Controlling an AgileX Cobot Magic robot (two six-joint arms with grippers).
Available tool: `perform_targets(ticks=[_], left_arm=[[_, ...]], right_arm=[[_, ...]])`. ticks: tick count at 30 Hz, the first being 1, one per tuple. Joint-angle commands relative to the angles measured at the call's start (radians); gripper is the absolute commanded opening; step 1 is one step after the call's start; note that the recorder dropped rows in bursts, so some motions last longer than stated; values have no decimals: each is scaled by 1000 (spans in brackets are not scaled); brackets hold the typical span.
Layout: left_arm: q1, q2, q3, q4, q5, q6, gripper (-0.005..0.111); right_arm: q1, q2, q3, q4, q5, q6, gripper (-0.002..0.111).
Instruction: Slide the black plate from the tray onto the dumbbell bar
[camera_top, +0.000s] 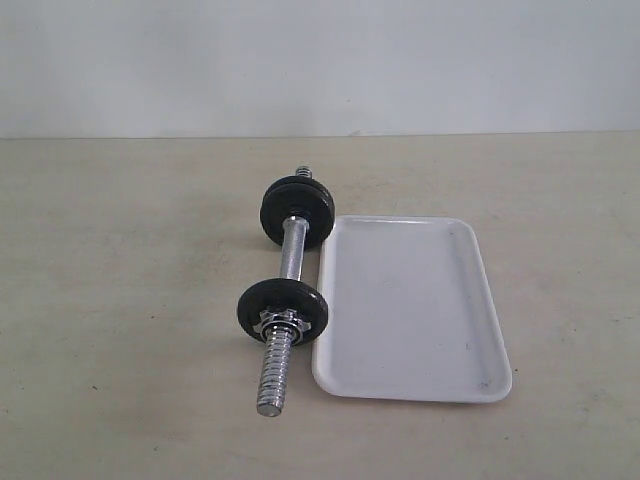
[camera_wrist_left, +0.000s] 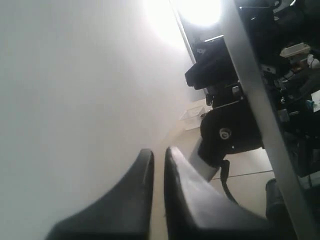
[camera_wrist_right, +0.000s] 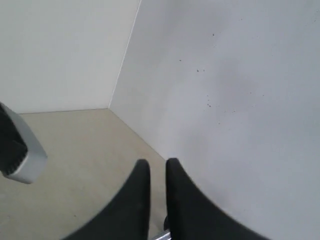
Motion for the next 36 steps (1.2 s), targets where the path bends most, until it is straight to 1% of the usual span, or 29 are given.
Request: perform_targets(ticks=[1,5,8,10,11,13,16,19,20,23,24,26,28,30,32,34,36], left_arm=[[2,-2,3,-7,30,-56,5],[2,-2,3,-7,38,-140,5],[2,-2,3,-7,77,-140,5],[2,-2,3,-7,142,-91,5],[2,-2,3,-7,187,-34,5],[2,-14,-1,-30,195,20,5],[2,-73,-1,-62,195,14,5],[2,-158,-1,-30,180,-37,5],[2,-184,-1,-3,154,-75,5],[2,-281,-1,184,86,-207,5],[2,-309,-1,298,63,-279,5],[6,-322,2,467,36,-362,5],[5,-322,8,623,53,-428,5],[5,-322,33,691,66,-458,5],[5,-322,72,729,45,-458,5],[5,-322,126,759,-3,-472,5],[5,-322,192,765,-85,-534,5]], right_arm=[[39,-1,5,11,-6,75,1],[65,-1,5,51,-6,76,1],[75,-1,3,100,-6,-7,1],[80,-11,-7,164,-6,-75,1],[80,-20,-9,189,-6,-98,1],[80,-55,-22,222,-6,-104,1],[80,-129,-35,213,-39,-135,1],[78,-215,-35,195,-108,-151,1],[78,-242,-35,177,-126,-144,1],[78,-300,-35,85,-159,-103,1],[78,-316,-35,37,-162,-72,1],[78,-333,-35,-60,-152,-1,1],[78,-341,-32,-167,-130,70,1],[78,-341,-32,-278,-100,146,1],[78,-341,-18,-376,-96,170,1],[78,-341,8,-432,-118,170,1],[78,-341,46,-468,-176,183,1]])
